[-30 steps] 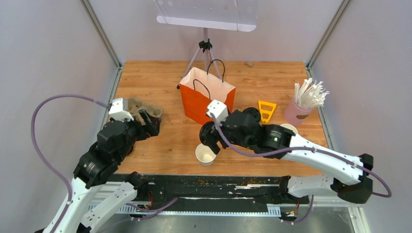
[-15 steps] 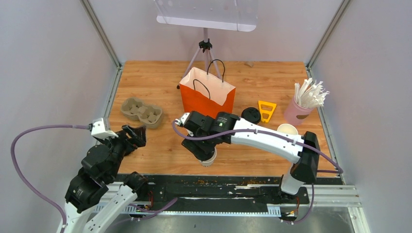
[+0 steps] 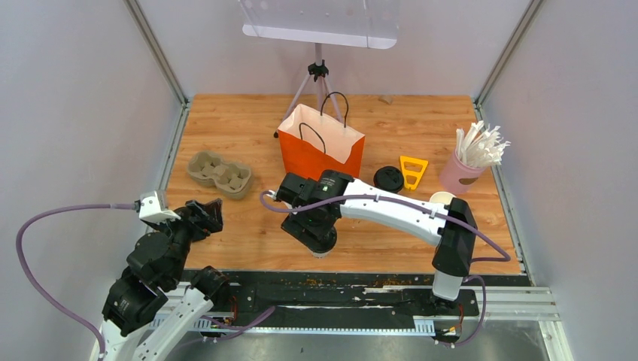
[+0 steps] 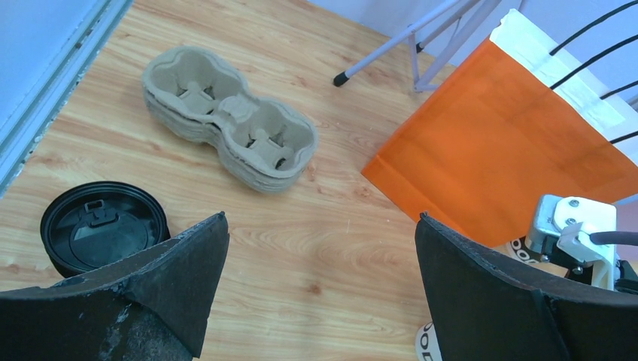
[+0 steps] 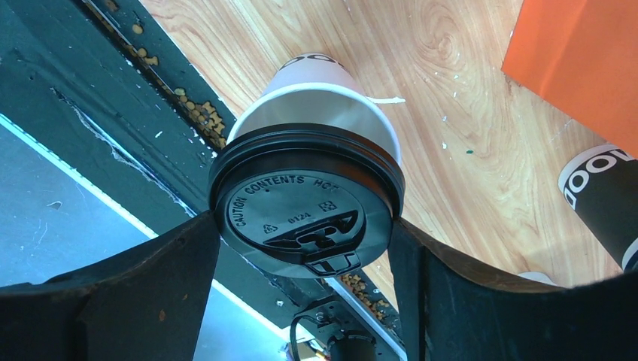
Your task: Pack the takeout coffee
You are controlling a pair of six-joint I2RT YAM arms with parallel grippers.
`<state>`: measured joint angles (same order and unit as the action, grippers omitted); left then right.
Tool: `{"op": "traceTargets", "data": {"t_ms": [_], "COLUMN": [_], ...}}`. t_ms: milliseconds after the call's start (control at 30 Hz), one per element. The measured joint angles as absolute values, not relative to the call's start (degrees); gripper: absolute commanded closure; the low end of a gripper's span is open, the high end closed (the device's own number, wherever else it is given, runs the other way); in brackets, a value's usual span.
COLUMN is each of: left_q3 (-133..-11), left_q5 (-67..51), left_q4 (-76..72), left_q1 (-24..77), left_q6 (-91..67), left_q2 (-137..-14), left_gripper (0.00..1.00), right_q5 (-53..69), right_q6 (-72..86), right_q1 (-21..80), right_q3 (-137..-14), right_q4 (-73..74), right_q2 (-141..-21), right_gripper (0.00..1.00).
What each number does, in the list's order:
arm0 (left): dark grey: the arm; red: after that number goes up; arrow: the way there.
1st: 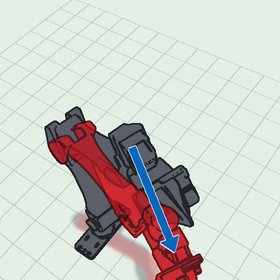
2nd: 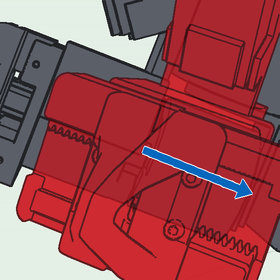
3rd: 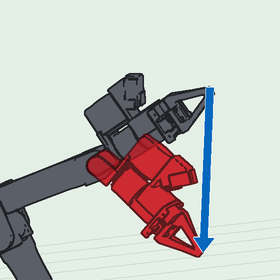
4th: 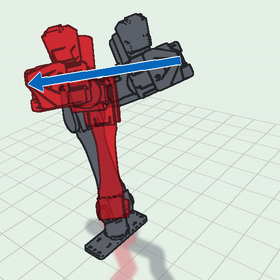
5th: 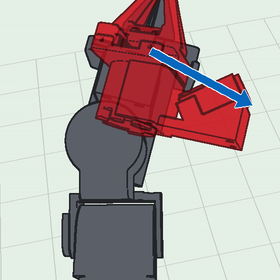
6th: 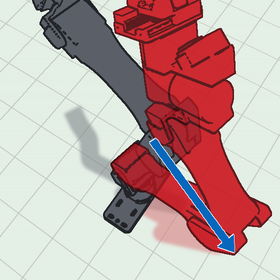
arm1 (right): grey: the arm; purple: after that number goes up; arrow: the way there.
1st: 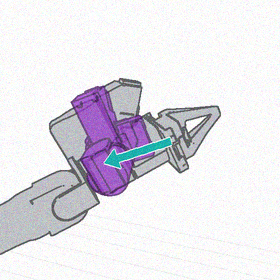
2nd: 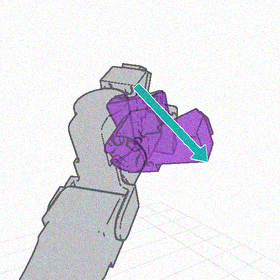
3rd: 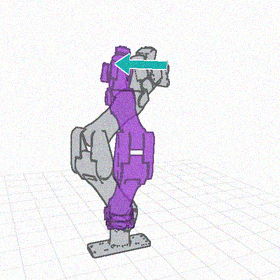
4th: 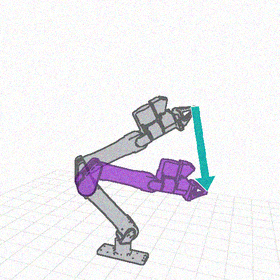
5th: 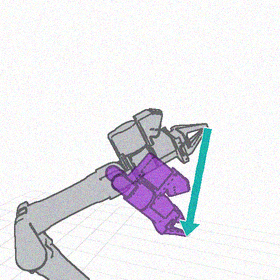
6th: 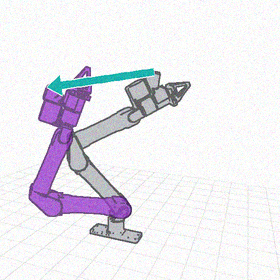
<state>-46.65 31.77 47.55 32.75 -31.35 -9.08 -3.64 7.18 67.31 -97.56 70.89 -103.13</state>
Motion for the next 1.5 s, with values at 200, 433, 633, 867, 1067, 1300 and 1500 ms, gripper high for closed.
{"op": "traceTargets", "data": {"t_ms": [200,433,633,867,1067,1300,1500], "left_q3": [-46.7,-46.7,-46.6,-46.6,-46.5,-46.5,-47.2], "left_q5": [32.0,31.8,31.6,31.6,31.0,28.2,21.5], "left_q4": [47.6,47.7,47.8,47.7,47.8,47.8,47.8], "left_q1": [32.8,32.8,32.8,32.8,32.8,32.8,32.8], "left_q6": [-31.4,-31.4,-31.4,-31.4,-31.4,-31.4,-32.1], "left_q2": [-9.1,-9.1,-9.1,-9.1,-9.2,-11.5,-16.2], "left_gripper": [0.01,0.01,0.01,0.02,0.02,0.04,0.10], "right_q5": [-3.6,-2.8,-1.5,-1.0,-0.9,1.1,3.1], "right_q6": [6.2,4.8,4.0,3.3,3.3,4.5,8.2], "right_q1": [66.8,65.9,65.1,65.1,65.1,65.0,64.7], "right_q3": [-98.5,-99.1,-99.6,-99.8,-100.4,-100.4,-92.0], "right_q4": [71.3,71.4,71.4,71.3,71.4,72.3,67.5], "right_q2": [-104.5,-106.7,-108.1,-108.3,-108.2,-104.6,-92.3], "right_gripper": [0.19,0.15,0.14,0.14,0.11,0.15,0.42]}}
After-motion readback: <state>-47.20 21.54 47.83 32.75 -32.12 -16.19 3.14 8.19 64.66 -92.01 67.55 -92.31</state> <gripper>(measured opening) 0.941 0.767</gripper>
